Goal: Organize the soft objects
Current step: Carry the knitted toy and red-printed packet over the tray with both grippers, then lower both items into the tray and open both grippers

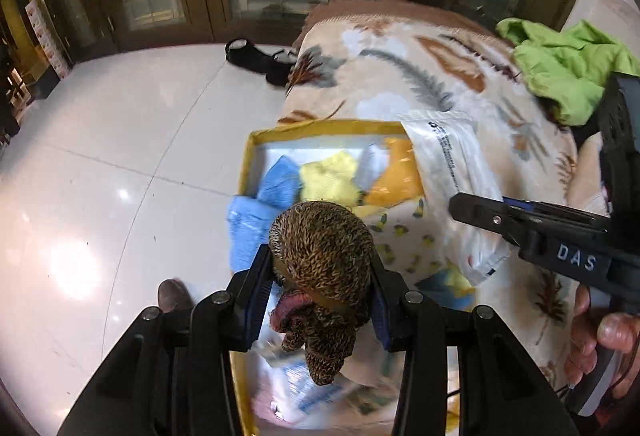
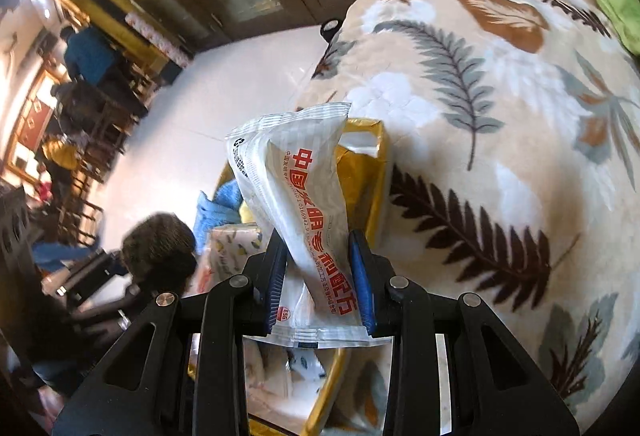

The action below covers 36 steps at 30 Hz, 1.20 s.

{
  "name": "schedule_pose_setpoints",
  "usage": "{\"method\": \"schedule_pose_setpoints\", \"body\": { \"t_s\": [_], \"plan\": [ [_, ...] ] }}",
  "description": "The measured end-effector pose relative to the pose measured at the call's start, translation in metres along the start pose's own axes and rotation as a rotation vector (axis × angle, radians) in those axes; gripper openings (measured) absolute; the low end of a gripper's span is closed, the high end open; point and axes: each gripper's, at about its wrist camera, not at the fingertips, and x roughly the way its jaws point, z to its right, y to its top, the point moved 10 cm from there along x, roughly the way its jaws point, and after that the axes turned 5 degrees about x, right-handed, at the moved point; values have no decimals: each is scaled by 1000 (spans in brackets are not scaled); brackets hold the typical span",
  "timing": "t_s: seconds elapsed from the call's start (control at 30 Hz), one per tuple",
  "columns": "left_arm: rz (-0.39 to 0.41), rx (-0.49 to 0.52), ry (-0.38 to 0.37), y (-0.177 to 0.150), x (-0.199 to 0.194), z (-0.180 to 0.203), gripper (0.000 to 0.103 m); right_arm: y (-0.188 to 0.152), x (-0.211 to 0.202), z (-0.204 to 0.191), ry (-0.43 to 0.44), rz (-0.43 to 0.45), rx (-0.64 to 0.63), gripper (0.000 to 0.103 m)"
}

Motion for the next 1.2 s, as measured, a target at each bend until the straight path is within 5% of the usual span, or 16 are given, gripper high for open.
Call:
{"method": "schedule_pose_setpoints", "body": {
  "t_s": [0.4,0.6,0.8,0.9,1.2],
  "plan": [
    [-31,-14,7,16,31,-10,45,-7,43,-13,-44,-68,-67,31],
    [-16,-37,-22,19,32,-9,45,-6,35,-14,-17,-55,-58,42],
    [-8,-73,-34,33,37,-17,49,-5,22,-17,-6,-25,-65,42],
    [4,-107,-82,42,36,-17,49,-3,13,-19,0,-4,-62,51],
    [6,-103,-76,44,35,-14,50,-2,6,-14,15,4,-25,51]
  ]
}}
